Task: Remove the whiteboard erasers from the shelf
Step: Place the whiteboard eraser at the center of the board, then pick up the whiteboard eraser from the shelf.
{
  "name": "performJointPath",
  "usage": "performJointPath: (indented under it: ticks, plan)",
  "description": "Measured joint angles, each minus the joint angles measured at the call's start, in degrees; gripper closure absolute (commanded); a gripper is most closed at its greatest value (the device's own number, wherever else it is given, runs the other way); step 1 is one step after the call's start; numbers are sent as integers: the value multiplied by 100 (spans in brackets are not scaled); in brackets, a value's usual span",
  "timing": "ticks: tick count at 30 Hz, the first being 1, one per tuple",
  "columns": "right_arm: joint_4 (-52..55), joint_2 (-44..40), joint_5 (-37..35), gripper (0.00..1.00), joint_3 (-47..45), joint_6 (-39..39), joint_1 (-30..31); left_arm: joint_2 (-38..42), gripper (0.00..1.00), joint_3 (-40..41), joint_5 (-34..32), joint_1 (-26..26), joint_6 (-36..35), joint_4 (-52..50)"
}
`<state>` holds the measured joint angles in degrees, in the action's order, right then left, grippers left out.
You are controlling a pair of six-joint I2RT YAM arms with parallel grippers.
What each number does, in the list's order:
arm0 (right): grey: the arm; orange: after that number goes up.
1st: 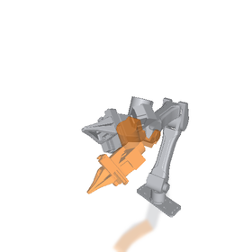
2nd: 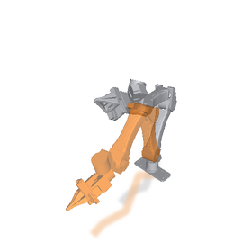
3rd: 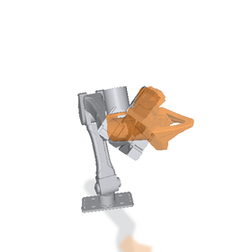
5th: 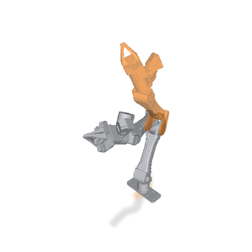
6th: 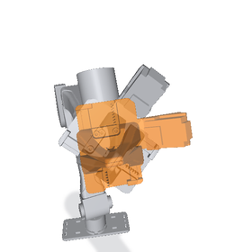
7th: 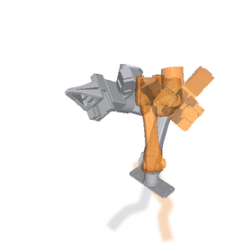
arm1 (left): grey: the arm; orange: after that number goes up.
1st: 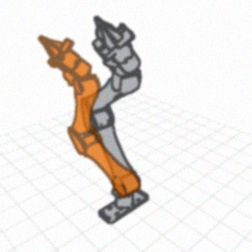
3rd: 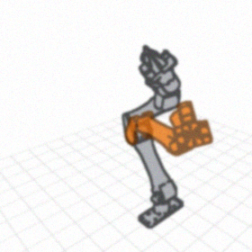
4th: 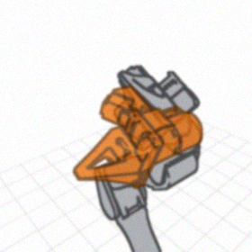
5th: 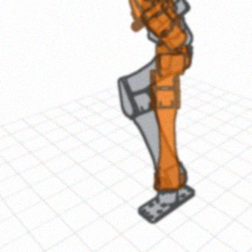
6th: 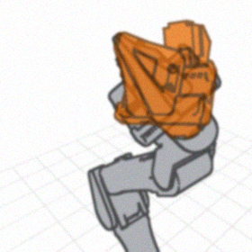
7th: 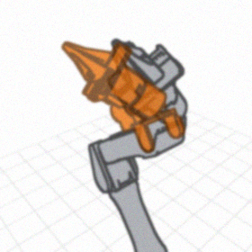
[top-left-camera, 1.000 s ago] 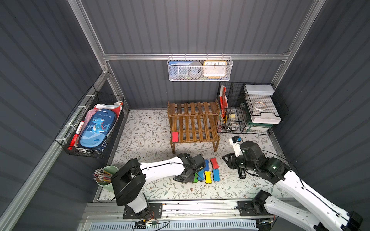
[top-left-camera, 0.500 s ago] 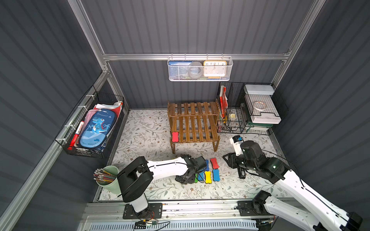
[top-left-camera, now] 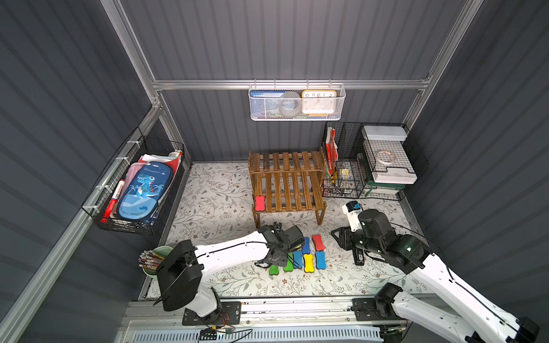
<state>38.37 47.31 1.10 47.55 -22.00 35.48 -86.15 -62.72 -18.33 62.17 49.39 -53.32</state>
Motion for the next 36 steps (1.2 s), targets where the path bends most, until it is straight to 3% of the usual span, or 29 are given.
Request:
performJointPath:
  ticks: [6,12,16,24,31,36]
  plan:
    - [-24,9,2,56,0,0,-13,334,26,-1038,-282,-122,-286,-393]
    - [-66,66,2,56,0,0,-13,280,26,-1980,-407,-1152,-1134,-481]
    - [-63,72,0,56,0,0,-15,129,30,-2566,-616,-1449,-1674,-474]
    - [-61,90,0,56,0,0,-20,-205,30,-2651,-592,-2293,-2579,-273]
    - [-59,114,0,56,2,0,-20,-586,26,-2555,-522,-2483,-2935,-157]
    - [-59,114,-2,56,0,0,-20,-688,31,-2551,-483,-2518,-3047,-28]
